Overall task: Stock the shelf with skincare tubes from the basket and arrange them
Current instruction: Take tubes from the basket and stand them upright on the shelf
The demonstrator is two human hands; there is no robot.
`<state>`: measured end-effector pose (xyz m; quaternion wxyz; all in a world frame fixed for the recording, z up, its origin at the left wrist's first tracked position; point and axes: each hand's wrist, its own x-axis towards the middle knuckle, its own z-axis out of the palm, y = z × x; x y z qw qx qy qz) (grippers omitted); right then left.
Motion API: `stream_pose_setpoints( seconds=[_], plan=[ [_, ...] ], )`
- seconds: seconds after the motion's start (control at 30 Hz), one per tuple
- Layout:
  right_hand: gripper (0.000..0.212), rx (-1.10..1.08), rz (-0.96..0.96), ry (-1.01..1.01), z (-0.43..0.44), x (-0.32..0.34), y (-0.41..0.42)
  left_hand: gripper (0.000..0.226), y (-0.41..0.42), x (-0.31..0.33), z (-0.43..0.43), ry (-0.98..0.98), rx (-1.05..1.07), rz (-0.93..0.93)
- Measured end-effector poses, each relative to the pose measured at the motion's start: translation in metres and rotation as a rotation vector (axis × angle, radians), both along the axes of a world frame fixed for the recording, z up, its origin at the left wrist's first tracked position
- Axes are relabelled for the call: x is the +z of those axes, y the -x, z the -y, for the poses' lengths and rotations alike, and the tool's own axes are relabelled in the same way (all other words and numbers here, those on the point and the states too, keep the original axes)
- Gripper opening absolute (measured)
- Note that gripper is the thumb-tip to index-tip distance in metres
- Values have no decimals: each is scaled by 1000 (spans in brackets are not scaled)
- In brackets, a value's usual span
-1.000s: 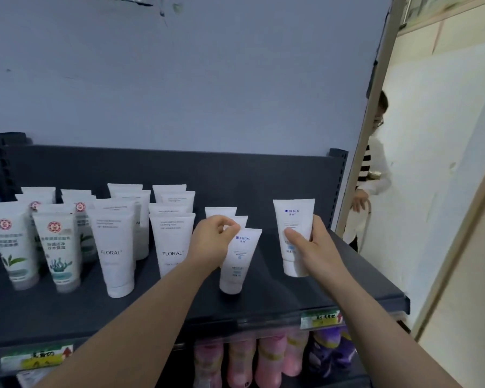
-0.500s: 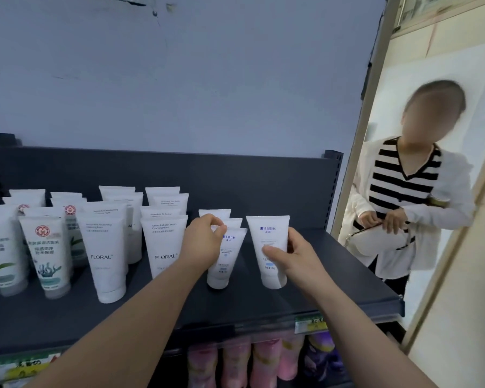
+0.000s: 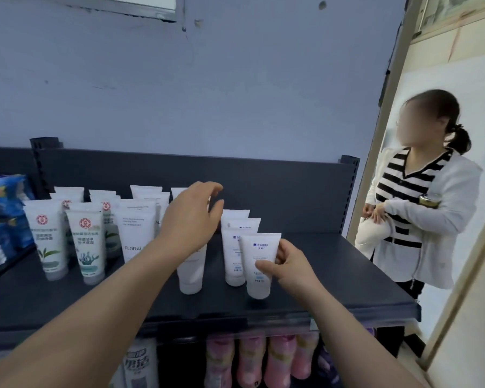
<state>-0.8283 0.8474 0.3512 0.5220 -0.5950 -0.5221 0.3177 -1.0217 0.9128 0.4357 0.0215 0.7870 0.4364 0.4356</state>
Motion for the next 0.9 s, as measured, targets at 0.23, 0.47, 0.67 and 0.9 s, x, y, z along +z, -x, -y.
stream_pose_setpoints(
  seconds=[0.23, 0.47, 0.67, 0.9],
  plan=[
    [33, -31, 11, 32, -17, -20, 14, 33, 38, -11, 5, -63, 104, -28],
    [40, -8, 65, 18, -10, -11, 16, 35, 53, -22, 10, -54, 156, -82],
    [52, -101, 401, -237, 8, 34, 40, 35, 71, -20, 20, -70, 204, -102],
    [48, 61, 690, -467, -9, 64, 131, 37, 143, -21, 35, -85, 378, -149]
  ],
)
